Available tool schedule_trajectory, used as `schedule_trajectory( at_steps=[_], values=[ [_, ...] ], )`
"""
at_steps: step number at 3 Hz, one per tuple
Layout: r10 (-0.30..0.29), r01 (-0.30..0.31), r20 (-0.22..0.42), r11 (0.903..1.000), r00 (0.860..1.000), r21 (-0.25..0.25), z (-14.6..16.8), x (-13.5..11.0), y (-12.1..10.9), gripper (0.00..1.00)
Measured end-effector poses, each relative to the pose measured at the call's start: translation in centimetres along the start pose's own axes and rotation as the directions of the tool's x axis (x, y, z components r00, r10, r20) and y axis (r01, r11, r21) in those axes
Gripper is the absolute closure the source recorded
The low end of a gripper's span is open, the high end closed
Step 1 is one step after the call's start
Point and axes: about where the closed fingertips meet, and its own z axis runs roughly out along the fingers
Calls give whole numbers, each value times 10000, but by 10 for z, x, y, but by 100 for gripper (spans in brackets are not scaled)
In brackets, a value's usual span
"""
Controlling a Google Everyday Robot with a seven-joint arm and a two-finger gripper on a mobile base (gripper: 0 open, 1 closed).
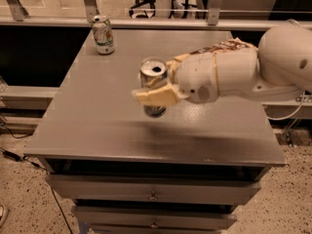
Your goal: Pick redbull can
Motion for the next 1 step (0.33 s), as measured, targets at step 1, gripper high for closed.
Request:
schedule_trajectory(
  at_steps=[1],
  values=[
    [-497, 533, -414, 9944, 9979, 911, -40, -42, -30, 100]
  ],
)
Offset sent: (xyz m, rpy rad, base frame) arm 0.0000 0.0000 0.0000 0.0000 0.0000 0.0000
